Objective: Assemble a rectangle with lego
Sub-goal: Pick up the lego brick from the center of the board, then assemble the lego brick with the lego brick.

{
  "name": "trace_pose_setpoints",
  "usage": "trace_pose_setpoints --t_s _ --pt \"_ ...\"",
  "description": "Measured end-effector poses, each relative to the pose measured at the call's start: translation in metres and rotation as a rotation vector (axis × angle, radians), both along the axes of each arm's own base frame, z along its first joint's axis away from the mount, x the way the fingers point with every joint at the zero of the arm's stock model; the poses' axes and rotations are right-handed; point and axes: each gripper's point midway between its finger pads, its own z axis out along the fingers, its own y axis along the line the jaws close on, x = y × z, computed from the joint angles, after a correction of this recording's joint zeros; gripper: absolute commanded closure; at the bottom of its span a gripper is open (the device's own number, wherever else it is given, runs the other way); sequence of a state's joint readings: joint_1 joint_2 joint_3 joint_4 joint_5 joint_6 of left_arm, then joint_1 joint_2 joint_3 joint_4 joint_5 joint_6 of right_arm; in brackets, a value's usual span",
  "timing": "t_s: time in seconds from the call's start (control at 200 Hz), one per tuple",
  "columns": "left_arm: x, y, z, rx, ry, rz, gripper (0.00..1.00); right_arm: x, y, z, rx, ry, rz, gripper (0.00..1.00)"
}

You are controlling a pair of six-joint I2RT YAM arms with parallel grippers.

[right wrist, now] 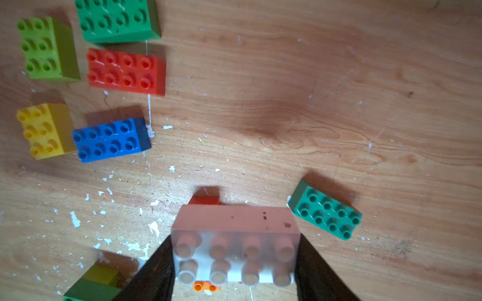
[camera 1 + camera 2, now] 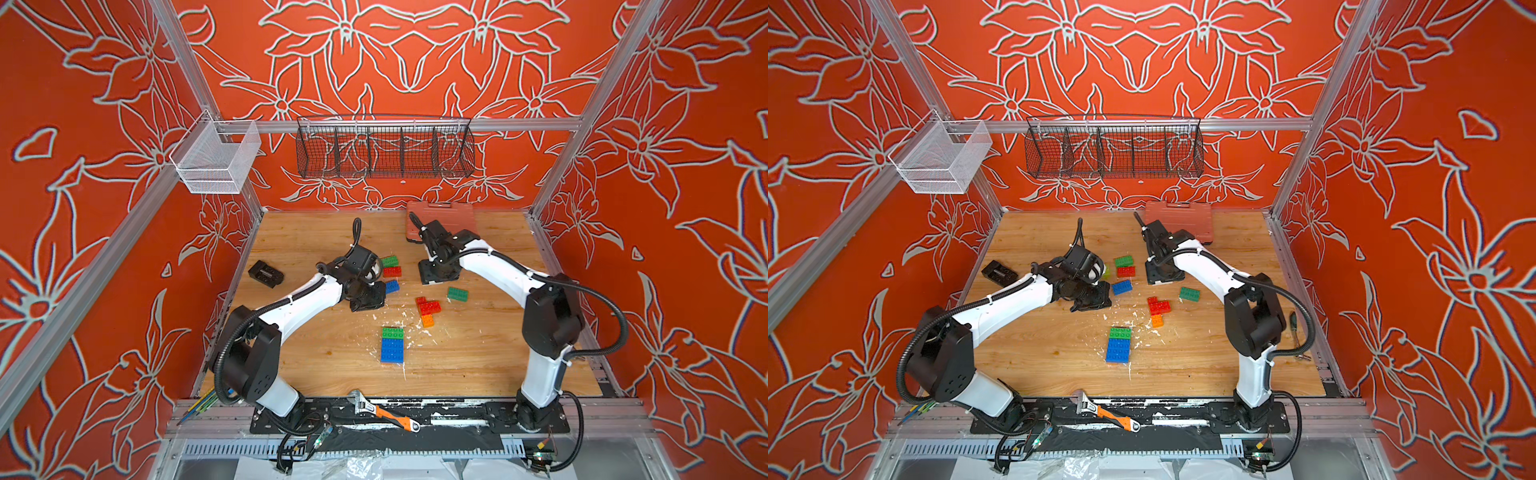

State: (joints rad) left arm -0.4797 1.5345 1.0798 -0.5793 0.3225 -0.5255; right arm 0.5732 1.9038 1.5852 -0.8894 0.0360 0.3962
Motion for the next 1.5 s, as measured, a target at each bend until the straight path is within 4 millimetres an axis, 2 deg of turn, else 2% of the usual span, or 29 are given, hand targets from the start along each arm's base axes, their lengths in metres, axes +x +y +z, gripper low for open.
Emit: trace_pose_setpoints --t_s 0.1,0.275,0.811,1.496 --pt "-0.005 0.008 -0.003 0.008 0.008 0.019 0.95 -0.009 0.006 -0.011 -0.023 0.034 0.023 0.51" --pt "-0.007 0.015 0.000 0.009 -0.003 0.039 0.95 -0.013 0.012 -0.013 -0.023 0.037 0.036 0.51" --pt "-0.007 0.020 -0.002 0.012 -0.001 0.055 0.95 -0.024 0.010 -0.041 -0.042 0.079 0.025 0.52" --pt "-0.007 0.020 -0.002 0.009 0.002 0.055 0.93 -0.029 0.012 -0.049 -0.042 0.091 0.033 0.52"
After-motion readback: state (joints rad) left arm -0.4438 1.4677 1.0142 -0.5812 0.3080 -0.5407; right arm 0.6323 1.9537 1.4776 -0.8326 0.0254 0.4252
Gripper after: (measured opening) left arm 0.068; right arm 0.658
